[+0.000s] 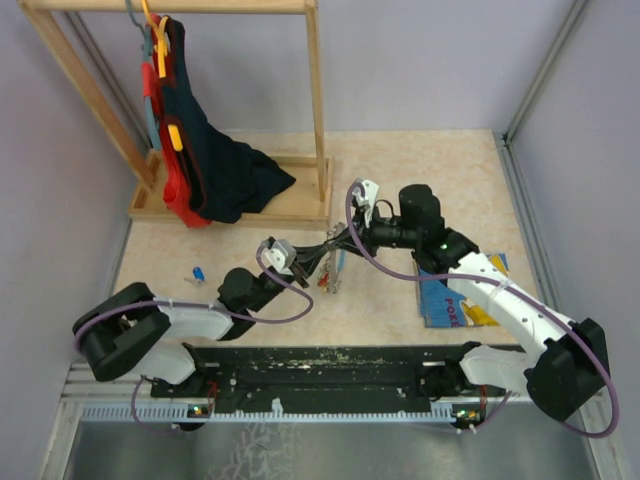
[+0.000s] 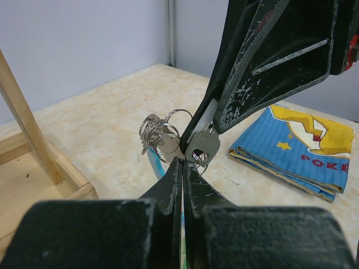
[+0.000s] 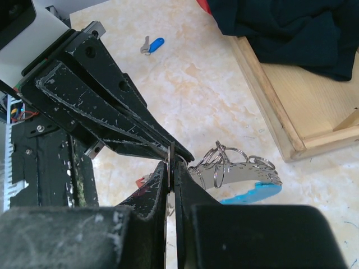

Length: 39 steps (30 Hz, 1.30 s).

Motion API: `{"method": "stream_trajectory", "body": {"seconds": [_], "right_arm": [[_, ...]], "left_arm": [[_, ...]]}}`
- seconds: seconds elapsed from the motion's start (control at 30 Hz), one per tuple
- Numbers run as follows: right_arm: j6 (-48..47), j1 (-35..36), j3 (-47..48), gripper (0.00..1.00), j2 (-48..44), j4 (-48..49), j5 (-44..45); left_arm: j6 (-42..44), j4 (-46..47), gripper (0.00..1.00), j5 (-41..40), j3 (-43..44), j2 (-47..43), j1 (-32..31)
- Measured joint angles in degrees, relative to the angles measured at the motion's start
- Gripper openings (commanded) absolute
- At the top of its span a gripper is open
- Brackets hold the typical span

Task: Remove the keys from the keyring

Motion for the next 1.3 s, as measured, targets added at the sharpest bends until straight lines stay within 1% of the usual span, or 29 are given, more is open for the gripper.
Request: {"method": "stream_trajectory", "body": {"seconds": [0.03,0.13,0.37,0.67,0.8,0.9,1.0,1.1,1.23,1.3], "right_arm": [[0.0,0.0,0.0,0.0,0.0,-0.09,0.0],[-0.13,0.0,0.0,0.0,-0.02,-0.2,-0.04],[-0.9,-0.04,0.0,0.0,-0.13,-0.85,-0.04],[-1.86,-0.02,0.0,0.0,-0.13,-2.95,0.07],[-3.45,-0.02,0.0,0.0,-0.13,-3.91,0.31],[-5.09,-0.02,0.0,0.0,-0.22,-5.07,0.28],[-7.26,-0.02,0.0,0.0,-0.76,-6.62,0.24],[-9.99,-0.02,0.02,0.0,-1.33,-8.22,0.11],[-14.34,-0.04,0.09,0.0,-2.12,-11.26,-0.59],[-16.22,-0.04,0.11,0.0,-2.49,-12.79,-1.07]], "left_arm": [[0.04,-0.13,0.0,0.17,0.0,-0.07,0.0],[0.44,-0.68,0.19,0.66,-0.02,-0.52,0.04],[2.19,-2.45,0.33,0.85,-1.79,-4.11,0.26],[5.42,-6.19,0.6,2.45,-4.98,-13.62,0.35],[8.2,-11.17,0.62,5.38,-5.66,-19.26,0.76],[11.26,-16.7,0.58,10.14,-4.33,-21.57,1.73],[13.9,-25.0,0.57,16.24,0.83,-20.15,2.82],[15.98,-31.69,0.56,20.26,6.88,-17.11,3.54],[17.33,-36.85,0.55,22.67,10.62,-14.43,4.46],[17.62,-38.49,0.51,23.91,11.39,-13.66,4.87]]}}
